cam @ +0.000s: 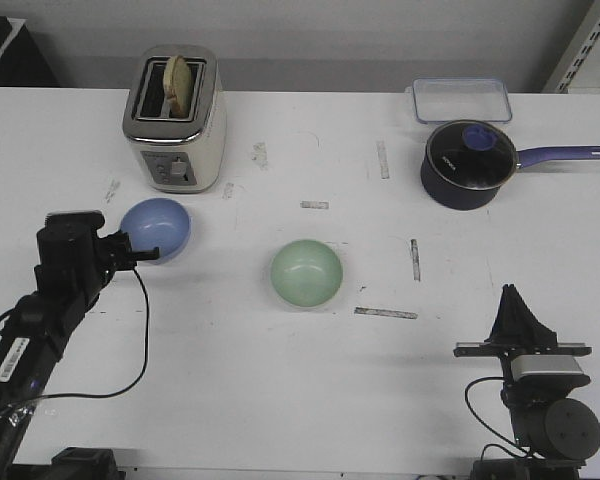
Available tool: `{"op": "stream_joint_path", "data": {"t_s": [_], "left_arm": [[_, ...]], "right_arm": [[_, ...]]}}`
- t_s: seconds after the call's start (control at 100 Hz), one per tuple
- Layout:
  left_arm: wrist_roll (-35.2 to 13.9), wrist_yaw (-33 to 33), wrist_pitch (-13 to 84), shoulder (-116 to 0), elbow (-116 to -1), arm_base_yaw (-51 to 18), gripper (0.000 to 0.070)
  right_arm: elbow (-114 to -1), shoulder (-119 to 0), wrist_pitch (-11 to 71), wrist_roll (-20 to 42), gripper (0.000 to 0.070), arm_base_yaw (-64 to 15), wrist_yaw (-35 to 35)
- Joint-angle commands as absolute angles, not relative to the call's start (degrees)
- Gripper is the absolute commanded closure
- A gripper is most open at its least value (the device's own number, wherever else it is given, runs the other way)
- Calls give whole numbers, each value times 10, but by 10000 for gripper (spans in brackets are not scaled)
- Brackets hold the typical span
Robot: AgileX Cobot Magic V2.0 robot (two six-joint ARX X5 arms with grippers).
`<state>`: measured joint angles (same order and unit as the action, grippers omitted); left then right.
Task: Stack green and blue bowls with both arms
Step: 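Move the left gripper forward to the light blue bowl's rim, then close the left gripper on the blue bowl's rim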
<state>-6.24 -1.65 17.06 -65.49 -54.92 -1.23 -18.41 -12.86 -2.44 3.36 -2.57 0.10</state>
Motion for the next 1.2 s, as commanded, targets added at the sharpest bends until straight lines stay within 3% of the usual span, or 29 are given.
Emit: {"op": "stream_joint_path", "data": {"t_s": [0.0, 0.28, 0.48, 0.54, 0.7, 0.82, 1.19], "left_arm": [[-110, -17, 195, -678, -586, -11, 699], [-114, 37, 332, -779, -711, 39, 699], [-121, 111, 348, -829, -743, 104, 688], [-138, 138, 349, -840, -743, 120, 636], [-149, 181, 355, -870, -743, 151, 365], [-149, 181, 356, -896, -743, 158, 243], [-144, 185, 339, -951, -743, 133, 228]], "right_arm": [[-185, -127, -30, 32, 695, -26, 0], [-185, -127, -30, 32, 695, -26, 0], [-185, -127, -30, 32, 695, -26, 0], [-185, -127, -30, 32, 695, -26, 0], [-185, -128, -30, 32, 695, -26, 0], [-185, -128, -30, 32, 695, -26, 0], [-185, -128, -30, 32, 695, -26, 0]]}}
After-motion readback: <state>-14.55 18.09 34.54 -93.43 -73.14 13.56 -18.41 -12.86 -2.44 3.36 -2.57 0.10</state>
